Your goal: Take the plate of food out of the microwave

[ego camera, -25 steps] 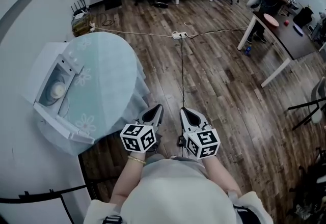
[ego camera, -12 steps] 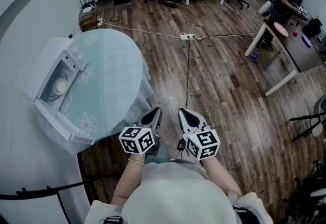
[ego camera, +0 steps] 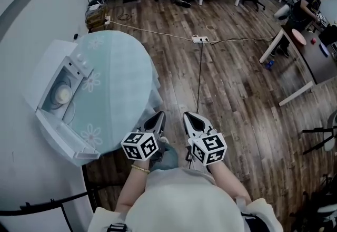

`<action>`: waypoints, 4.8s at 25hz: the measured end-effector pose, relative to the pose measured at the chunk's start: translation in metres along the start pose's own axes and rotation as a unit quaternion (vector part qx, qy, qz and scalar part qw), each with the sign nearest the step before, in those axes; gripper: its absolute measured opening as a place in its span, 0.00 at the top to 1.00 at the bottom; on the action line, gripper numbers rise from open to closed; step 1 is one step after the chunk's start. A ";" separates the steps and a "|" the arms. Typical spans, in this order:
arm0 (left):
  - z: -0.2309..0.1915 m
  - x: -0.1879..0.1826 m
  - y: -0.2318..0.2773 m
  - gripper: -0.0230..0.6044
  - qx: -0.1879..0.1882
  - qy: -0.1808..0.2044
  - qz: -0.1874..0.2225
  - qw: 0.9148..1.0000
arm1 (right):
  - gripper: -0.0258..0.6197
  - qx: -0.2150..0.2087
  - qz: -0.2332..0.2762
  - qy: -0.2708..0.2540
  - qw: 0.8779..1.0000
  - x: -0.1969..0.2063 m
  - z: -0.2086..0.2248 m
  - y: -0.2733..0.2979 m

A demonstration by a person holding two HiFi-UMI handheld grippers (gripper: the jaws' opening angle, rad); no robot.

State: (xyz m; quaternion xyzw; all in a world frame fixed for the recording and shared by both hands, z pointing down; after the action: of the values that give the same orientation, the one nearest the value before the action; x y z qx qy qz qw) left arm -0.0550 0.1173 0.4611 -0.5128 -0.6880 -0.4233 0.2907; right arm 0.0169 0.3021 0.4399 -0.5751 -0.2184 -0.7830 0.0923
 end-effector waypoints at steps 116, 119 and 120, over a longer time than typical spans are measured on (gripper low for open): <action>-0.534 -0.060 -0.087 0.71 -0.289 -0.553 0.560 0.545 | 0.95 -0.501 -0.249 -0.135 0.818 -0.045 -0.125 0.542; -0.533 -0.061 -0.088 0.80 -0.292 -0.556 0.558 0.542 | 0.95 -0.500 -0.247 -0.137 0.819 -0.047 -0.124 0.540; -0.532 -0.060 -0.088 0.85 -0.296 -0.560 0.553 0.542 | 0.95 -0.499 -0.247 -0.137 0.819 -0.047 -0.123 0.539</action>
State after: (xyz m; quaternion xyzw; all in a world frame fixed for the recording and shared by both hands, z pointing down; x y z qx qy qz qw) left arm -0.1391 -0.3894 0.6374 -0.9812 -0.1263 0.0144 -0.1454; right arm 0.1392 -0.2364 0.4925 -0.5704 0.0576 -0.6943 -0.4349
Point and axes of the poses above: the fingertips, and each gripper's own axes: y forward along the fingers, z to its right, x out of its underside, the point moved 10 cm from there along -y, backward along the fingers, and after that the axes turned 5 degrees about -x, right-handed, at the moved point
